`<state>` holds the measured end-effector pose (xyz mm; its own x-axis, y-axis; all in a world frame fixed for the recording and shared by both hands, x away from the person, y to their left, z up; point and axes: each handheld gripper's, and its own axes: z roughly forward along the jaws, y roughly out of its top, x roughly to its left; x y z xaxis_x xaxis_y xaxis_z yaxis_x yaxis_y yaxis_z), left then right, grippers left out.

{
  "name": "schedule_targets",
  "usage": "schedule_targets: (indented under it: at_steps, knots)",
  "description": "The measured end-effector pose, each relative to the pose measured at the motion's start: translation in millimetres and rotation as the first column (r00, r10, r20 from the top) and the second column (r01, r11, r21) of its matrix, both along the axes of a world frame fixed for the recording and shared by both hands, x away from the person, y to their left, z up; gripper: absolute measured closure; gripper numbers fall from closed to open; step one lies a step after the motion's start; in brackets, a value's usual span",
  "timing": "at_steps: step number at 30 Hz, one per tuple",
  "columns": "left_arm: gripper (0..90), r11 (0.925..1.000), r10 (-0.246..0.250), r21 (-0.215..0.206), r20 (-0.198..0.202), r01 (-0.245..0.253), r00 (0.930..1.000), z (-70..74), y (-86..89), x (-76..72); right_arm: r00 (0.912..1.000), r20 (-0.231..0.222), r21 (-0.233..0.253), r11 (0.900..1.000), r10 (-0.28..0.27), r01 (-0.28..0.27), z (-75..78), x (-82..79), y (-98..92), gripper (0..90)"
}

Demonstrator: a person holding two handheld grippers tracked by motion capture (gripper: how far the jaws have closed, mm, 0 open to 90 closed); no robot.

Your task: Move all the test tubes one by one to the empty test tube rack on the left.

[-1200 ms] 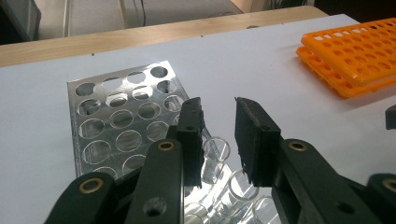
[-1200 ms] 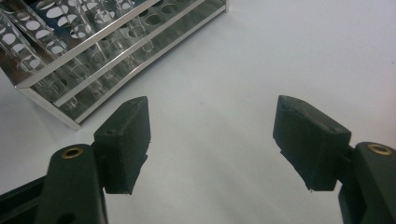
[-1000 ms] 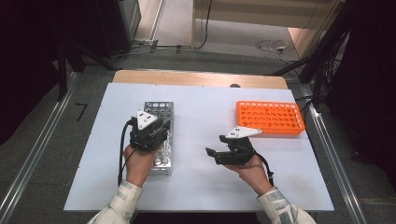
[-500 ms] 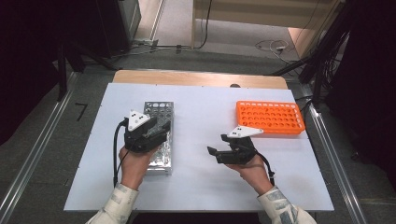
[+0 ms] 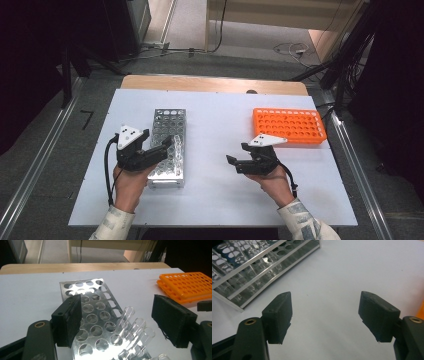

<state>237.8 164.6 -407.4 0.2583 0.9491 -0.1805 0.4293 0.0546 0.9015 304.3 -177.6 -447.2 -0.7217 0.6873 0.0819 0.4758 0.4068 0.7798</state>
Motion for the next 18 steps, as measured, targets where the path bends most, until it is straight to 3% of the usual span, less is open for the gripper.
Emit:
schedule_targets:
  at_steps: [8, 18]
  knots:
    - [22.0, 0.999, 0.045, 0.004, 0.004, -0.046, 0.999, -11.1, 24.1, -15.4, 0.9986, 0.007, 0.005, 0.999, -0.052, 0.052, 0.5, -3.8, -17.8, 25.7]
    - [20.0, 0.9932, 0.104, 0.055, -0.037, -0.102, 0.9939, -32.1, 47.3, -21.6, 0.992, 0.019, 0.019, 0.992, -0.124, 0.124, 0.8, -8.1, -50.4, 25.5]
